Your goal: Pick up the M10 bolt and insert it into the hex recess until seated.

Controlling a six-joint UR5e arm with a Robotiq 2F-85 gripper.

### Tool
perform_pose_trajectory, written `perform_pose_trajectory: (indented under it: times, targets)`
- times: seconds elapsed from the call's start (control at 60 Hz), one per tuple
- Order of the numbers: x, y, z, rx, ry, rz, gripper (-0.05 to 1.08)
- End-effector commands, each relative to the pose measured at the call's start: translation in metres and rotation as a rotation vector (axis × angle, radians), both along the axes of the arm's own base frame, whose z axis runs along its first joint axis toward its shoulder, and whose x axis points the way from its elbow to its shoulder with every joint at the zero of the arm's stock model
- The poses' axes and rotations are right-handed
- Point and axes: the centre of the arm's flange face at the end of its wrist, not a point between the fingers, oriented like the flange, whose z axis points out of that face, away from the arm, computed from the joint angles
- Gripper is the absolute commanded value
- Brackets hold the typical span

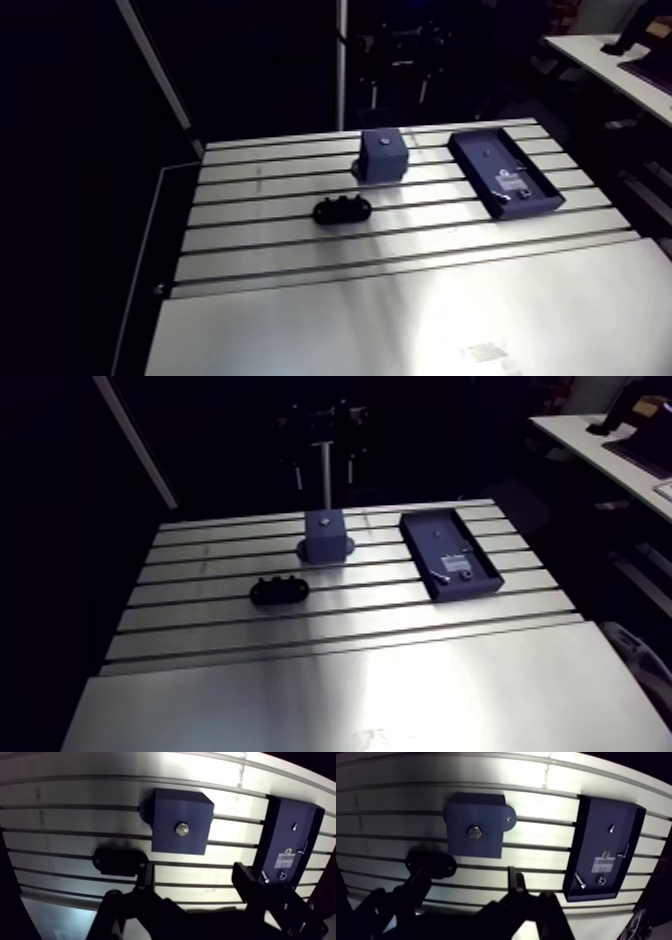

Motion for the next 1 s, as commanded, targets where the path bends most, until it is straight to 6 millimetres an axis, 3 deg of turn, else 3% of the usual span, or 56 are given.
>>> perform_pose_trajectory:
  times: [0.017, 0.183, 1.0]
  targets:
    - [0.001, 0.012, -0.008, -0.029, -0.014, -0.135, 1.05]
    - [0.0, 0.011, -0.032, -0.034, -0.052, -0.128, 1.07]
    - [-0.001, -0.004, -0.046, -0.025, 0.019, -0.045, 1.08]
